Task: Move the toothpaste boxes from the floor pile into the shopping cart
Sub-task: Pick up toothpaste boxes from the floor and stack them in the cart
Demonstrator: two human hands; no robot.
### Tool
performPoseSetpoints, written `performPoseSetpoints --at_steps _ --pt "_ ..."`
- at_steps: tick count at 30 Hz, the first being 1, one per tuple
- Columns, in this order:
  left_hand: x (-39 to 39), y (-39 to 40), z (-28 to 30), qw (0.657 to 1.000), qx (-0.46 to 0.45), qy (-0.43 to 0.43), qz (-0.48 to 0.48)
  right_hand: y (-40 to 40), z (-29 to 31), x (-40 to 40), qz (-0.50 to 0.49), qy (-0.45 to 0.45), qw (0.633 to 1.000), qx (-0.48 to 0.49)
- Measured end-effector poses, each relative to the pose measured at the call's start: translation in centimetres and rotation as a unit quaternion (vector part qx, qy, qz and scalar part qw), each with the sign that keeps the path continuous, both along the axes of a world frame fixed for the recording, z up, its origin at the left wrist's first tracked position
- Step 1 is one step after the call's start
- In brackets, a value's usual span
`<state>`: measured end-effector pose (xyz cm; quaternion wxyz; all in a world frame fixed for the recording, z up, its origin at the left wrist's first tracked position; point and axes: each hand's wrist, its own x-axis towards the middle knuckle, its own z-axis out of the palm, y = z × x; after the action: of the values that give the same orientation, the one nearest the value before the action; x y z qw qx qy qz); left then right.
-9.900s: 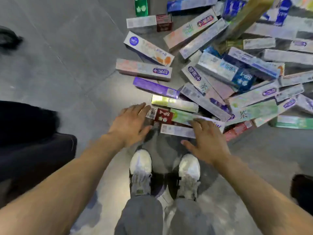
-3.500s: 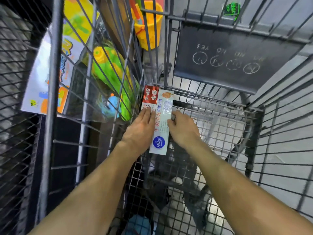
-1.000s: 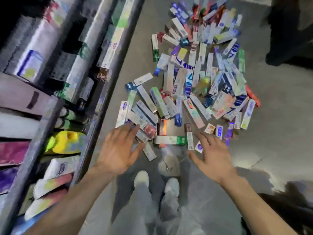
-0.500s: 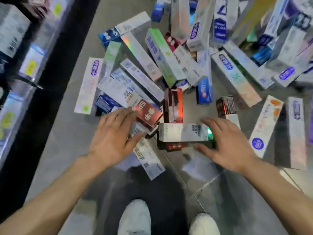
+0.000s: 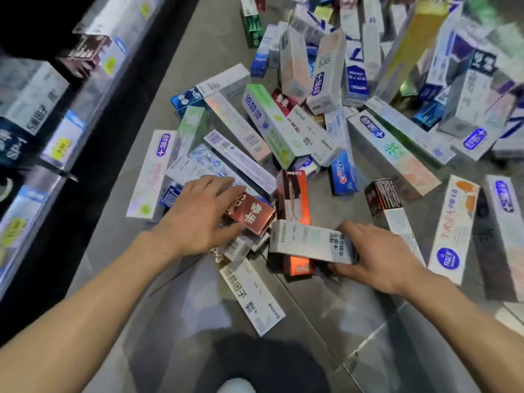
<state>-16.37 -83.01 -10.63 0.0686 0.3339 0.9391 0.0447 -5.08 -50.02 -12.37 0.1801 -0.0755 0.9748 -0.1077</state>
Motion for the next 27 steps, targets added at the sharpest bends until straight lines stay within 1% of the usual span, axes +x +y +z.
performPoseSetpoints --at_steps 2,6,10,12,14,16,19,21,23,25,27 --pt "-1.6 0.4 0.6 0.998 -0.043 -0.039 -0.015 -0.3 -0.1 0.7 -0.031 -0.025 0.999 -0.033" --pt "-4.4 1.2 1.7 0.983 -0.146 -0.096 -0.049 -0.8 -0.2 1.7 -0.132 -0.041 0.979 -0.153" --pt "-5.1 3.1 2.4 0.973 -0.188 -0.082 -0.105 -1.3 0.5 1.9 -0.220 -0.044 0.944 -0.243" --pt "-4.9 4.1 2.6 0.974 -0.185 -0.069 -0.114 -1.7 0.9 1.8 -0.265 -0.060 0.913 -0.305" --pt "-4.9 4.6 3.3 0.984 -0.127 -0.074 -0.096 -2.2 1.1 1.5 -0.301 -0.067 0.870 -0.384" --pt "-5.3 5.2 4.5 0.992 -0.015 -0.114 -0.046 -2.6 1.8 0.9 -0.328 -0.067 0.828 -0.449" --pt "-5.2 6.3 7.3 0.976 0.160 -0.141 0.049 -3.4 4.3 -0.1 -0.352 -0.056 0.772 -0.526" --pt "-4.7 7.5 9.3 0.948 0.259 -0.152 0.101 -3.8 6.5 -0.5 -0.363 -0.050 0.748 -0.554" --pt "-3.9 8.7 11.5 0.910 0.343 -0.170 0.157 -4.1 9.1 -0.7 -0.379 -0.040 0.731 -0.566" --pt "-2.9 10.0 14.0 0.864 0.407 -0.201 0.219 -4.2 12.5 -1.0 -0.394 -0.034 0.716 -0.575" --pt "-1.6 11.5 16.8 0.816 0.446 -0.235 0.283 -4.1 16.5 -0.9 -0.391 -0.030 0.713 -0.582"
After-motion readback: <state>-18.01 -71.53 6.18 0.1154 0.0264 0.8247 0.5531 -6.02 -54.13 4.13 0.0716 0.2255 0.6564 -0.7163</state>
